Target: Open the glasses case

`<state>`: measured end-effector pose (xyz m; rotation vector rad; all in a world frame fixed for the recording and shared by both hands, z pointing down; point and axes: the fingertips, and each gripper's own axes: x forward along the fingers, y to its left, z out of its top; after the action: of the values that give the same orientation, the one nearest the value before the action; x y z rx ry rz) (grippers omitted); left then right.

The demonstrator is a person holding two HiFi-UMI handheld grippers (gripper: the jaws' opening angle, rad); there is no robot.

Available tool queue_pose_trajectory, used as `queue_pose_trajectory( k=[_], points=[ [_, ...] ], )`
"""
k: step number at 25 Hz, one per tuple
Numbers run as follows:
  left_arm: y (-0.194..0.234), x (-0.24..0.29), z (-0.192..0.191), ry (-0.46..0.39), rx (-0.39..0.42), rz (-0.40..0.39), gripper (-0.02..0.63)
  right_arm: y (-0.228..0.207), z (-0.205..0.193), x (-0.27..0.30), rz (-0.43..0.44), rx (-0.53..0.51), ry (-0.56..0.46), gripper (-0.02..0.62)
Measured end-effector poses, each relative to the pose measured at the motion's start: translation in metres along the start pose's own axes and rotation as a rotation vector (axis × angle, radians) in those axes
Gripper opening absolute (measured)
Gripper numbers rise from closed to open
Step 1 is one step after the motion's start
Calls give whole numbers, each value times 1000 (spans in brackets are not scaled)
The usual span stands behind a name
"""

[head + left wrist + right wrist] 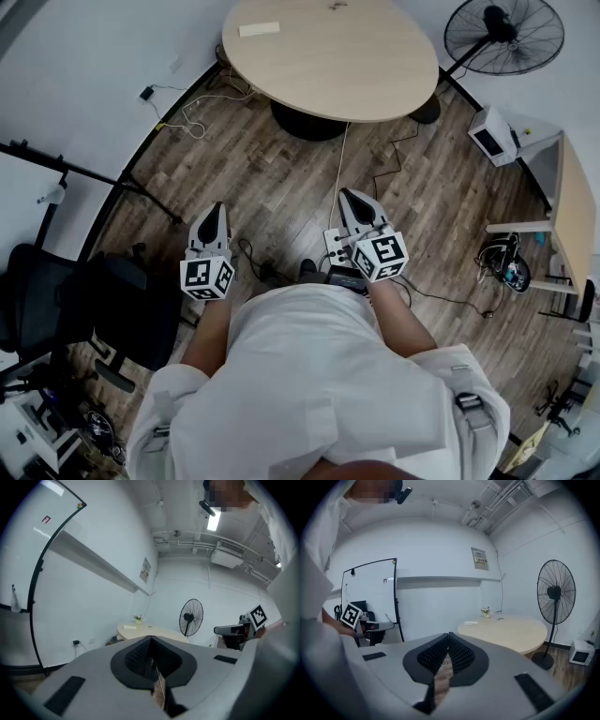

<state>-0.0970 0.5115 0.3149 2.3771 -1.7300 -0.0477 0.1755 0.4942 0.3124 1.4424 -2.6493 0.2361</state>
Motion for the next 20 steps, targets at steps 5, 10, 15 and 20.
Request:
queue_pose_trajectory(
  k=[5, 10, 15, 20],
  points=[
    [-31, -12, 7, 1, -62, -61, 12, -4, 5, -24, -4, 19, 4, 25],
    [-49, -6, 6, 2, -65, -153, 13, -9, 21, -19, 16, -2, -40, 25],
    [-59, -5, 0, 28, -76, -134, 12, -18, 16, -34, 5, 16, -46, 26],
    [-85, 0, -10, 86, -100, -203, 12, -18, 15, -43, 83, 29, -50, 26]
  ],
)
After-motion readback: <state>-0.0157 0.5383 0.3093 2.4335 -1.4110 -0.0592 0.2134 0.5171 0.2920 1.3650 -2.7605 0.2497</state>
